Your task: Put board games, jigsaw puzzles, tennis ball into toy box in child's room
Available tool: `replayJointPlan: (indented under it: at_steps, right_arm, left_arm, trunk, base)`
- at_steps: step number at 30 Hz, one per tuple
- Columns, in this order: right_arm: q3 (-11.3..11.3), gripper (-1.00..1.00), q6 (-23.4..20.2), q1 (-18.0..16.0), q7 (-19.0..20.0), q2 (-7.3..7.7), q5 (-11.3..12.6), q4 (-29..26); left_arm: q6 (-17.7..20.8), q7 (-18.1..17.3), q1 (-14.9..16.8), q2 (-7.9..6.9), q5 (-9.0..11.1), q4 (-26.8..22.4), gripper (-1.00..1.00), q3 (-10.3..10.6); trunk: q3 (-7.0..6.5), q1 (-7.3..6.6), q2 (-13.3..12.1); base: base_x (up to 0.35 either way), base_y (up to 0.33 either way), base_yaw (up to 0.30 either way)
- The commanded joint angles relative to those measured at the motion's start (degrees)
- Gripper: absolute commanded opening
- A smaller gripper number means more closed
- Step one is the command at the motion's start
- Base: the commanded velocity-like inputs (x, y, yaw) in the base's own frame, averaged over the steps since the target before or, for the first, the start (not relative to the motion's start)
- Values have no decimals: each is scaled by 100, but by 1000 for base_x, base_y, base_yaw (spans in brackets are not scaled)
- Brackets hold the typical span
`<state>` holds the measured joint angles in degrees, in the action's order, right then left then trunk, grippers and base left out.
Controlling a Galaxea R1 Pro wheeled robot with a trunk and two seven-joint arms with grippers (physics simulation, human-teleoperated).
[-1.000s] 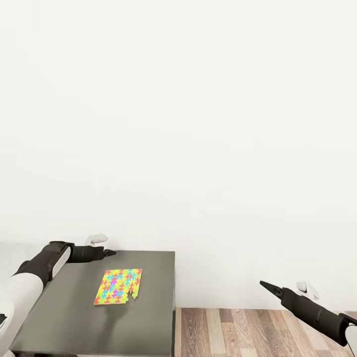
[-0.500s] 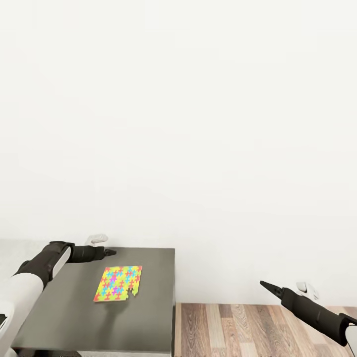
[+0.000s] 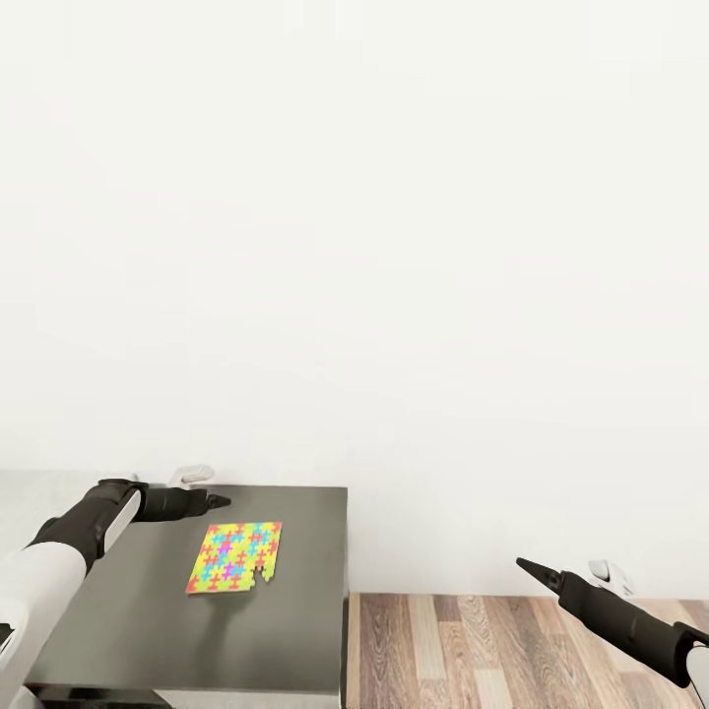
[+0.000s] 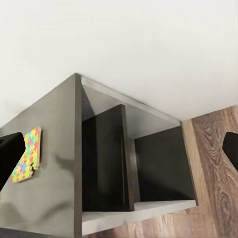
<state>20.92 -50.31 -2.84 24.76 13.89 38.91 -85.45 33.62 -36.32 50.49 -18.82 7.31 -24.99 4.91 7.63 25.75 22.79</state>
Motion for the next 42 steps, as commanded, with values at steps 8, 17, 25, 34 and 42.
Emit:
replayJointPlan:
  at_steps: [8,17,25,34,42]
  right_arm:
    - [11,100,-28,-3,58,-4,-13,5]
    - [18,100,-12,3,82,-25,-15,2]
    - [12,100,2,2,82,-28,-17,2]
    - [9,100,4,3,87,-30,-24,2]
    - [9,100,4,3,87,-28,-24,2]
  left_arm:
    - [40,12,3,-8,60,-6,100,37]
    - [40,11,1,-8,60,-6,100,36]
    - [40,11,-3,-8,60,-6,100,38]
    - [42,12,-4,-8,52,-6,100,37]
    - [40,11,-4,-8,51,-6,100,36]
  trunk:
    - [84,3,13]
    - [93,3,13]
    - [93,3,13]
    - [93,3,13]
    - [93,3,13]
  base:
    - [24,6,0]
    - [52,22,0]
    - [5,1,0]
    - [150,70,0]
    - [36,15,0]
